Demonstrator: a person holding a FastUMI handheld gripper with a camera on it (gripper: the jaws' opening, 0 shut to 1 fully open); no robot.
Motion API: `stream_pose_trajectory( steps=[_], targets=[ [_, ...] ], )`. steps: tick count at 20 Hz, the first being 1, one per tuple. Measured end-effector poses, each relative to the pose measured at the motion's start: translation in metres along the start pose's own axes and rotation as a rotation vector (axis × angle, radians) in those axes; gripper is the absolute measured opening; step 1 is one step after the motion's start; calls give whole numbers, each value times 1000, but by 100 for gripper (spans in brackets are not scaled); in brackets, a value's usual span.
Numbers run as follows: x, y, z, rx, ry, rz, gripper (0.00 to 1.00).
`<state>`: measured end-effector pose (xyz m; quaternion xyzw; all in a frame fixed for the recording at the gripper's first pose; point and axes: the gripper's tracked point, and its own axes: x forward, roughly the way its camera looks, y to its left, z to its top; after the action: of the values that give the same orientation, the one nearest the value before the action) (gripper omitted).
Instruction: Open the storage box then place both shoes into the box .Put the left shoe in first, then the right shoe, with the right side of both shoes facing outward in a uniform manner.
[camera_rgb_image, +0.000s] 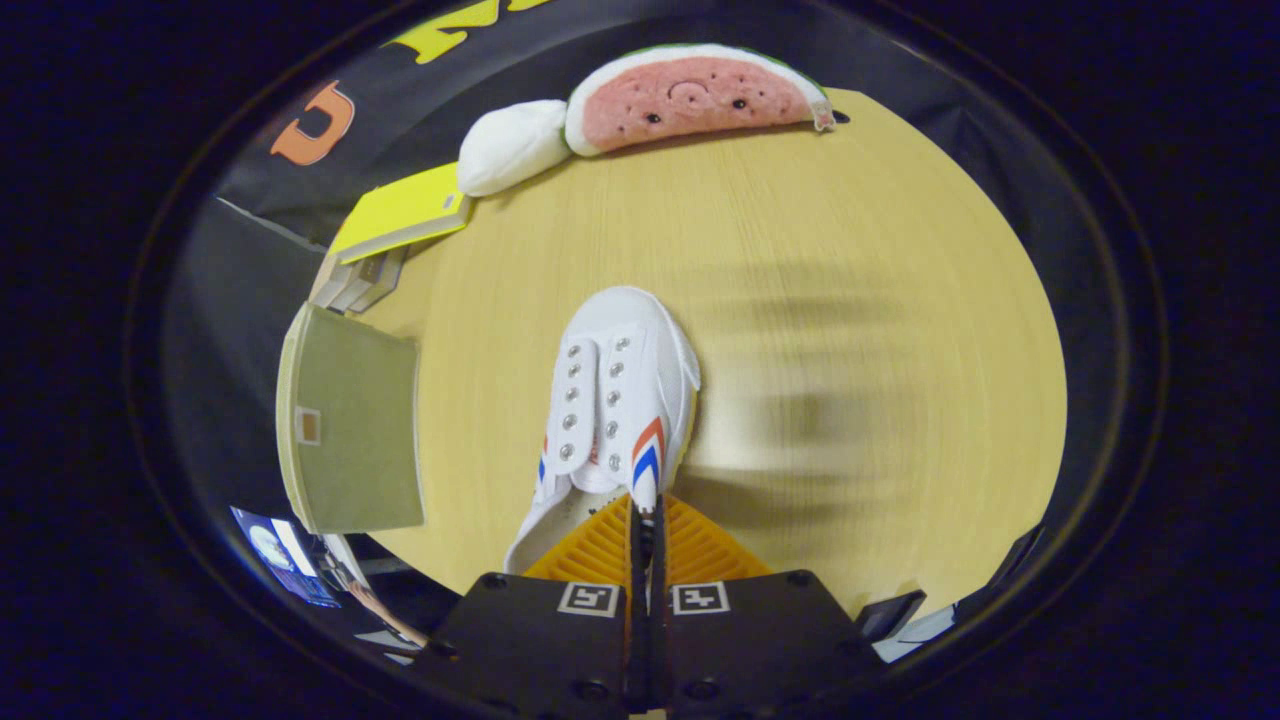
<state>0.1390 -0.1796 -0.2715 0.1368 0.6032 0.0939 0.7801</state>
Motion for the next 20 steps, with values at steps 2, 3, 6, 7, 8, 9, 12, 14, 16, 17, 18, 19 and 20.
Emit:
stream_pose_trajectory(
  steps=[2, 3, 6, 7, 8, 9, 12, 14, 16, 17, 18, 19, 20],
  targets=[
    [-25, 17, 4, 49, -40, 17, 6],
    [-37, 24, 4, 66, -62, 28, 6],
    [-70, 40, 8, 95, -140, 32, 6],
    [-82, 48, 9, 97, -167, 33, 6],
    [-95, 56, 10, 91, -196, 31, 6],
    [-108, 65, 11, 79, -230, 25, 6],
    [-144, 94, 9, 44, -311, 11, 6],
    [-162, 118, 3, 16, -346, 10, 6],
    [-170, 142, 0, -18, -368, 11, 6],
    [-173, 155, -2, -40, -376, 9, 6],
    [-174, 169, -3, -64, -389, 3, 6],
    [-174, 183, -5, -90, -399, 0, 6],
    [-171, 197, -6, -111, -406, 0, 6]
  ],
)
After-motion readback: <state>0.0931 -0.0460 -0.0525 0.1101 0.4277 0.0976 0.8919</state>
